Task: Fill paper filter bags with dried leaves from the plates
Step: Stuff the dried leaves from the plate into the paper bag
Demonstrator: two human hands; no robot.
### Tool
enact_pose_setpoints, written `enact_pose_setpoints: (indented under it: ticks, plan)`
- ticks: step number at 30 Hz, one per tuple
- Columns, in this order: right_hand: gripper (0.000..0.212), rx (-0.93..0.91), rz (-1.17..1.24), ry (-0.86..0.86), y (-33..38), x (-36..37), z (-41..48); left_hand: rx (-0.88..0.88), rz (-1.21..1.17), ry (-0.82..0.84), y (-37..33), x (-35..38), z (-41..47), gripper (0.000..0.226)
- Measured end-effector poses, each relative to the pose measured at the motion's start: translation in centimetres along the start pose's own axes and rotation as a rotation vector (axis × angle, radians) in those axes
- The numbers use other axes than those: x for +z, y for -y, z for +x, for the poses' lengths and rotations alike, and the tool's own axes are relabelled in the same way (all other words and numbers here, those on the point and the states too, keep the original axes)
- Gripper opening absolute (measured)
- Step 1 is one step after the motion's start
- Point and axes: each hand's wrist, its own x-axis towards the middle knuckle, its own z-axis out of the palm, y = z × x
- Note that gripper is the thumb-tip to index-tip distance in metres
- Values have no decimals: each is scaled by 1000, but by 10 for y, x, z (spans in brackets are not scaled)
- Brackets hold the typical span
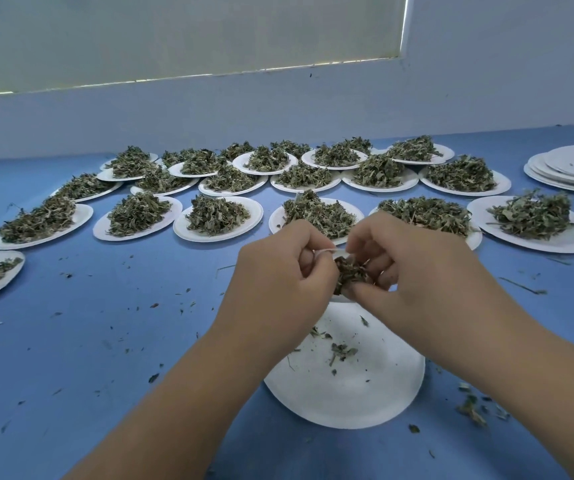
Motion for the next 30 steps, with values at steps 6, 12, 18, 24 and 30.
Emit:
enact_pose_setpoints:
  ticks: [6, 12, 18, 24, 30]
  plan:
    - [27, -114, -63, -114, 1, 8, -2, 6, 10, 62, -3, 2, -2, 17]
    - [18, -112, 75, -178, -1, 11, -4, -28, -32, 7, -4, 0, 0, 20]
    - [17, -80, 58, -136, 0, 10, -2, -55, -72, 26, -6, 0, 0, 20]
    - [27, -113, 307, -238, -1, -3, -4, -77, -78, -53, -7, -10, 4, 20]
    - [40, -290, -19, -197, -3, -1, -6, -108, -130, -80, -8, -14, 5, 19]
